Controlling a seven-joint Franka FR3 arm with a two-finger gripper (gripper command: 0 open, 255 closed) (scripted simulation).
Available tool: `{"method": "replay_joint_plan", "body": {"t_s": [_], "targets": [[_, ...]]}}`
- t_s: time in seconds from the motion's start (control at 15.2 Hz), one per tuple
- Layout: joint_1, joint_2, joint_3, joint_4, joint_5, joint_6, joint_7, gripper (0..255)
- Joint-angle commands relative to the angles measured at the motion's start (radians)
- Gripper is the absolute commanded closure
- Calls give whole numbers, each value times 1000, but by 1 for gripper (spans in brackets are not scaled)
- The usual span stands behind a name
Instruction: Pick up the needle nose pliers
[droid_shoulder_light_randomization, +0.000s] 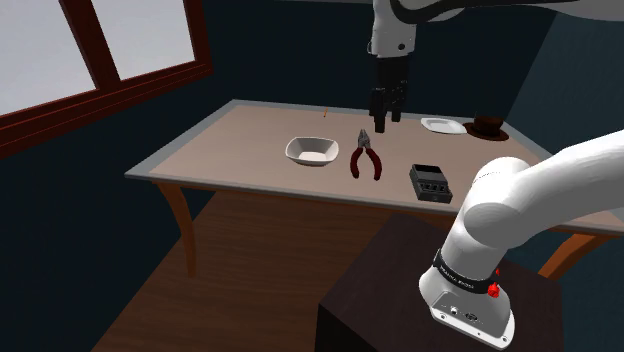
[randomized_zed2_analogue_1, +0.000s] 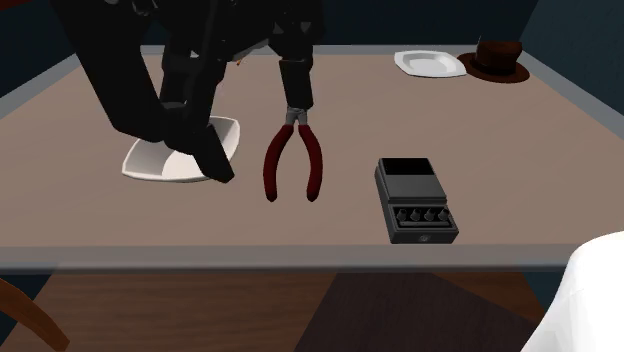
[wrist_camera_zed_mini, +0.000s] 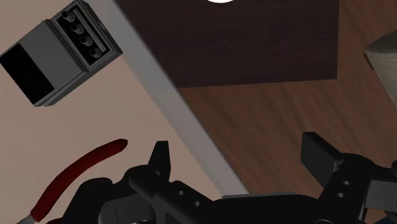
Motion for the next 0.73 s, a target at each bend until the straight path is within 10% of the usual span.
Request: {"method": "replay_joint_plan", "body": {"t_s": [0.0, 0.66], "targets": [[0, 0, 0, 0, 0, 0, 0, 0], [-99, 250, -125, -6, -45, 302, 39, 0]]}}
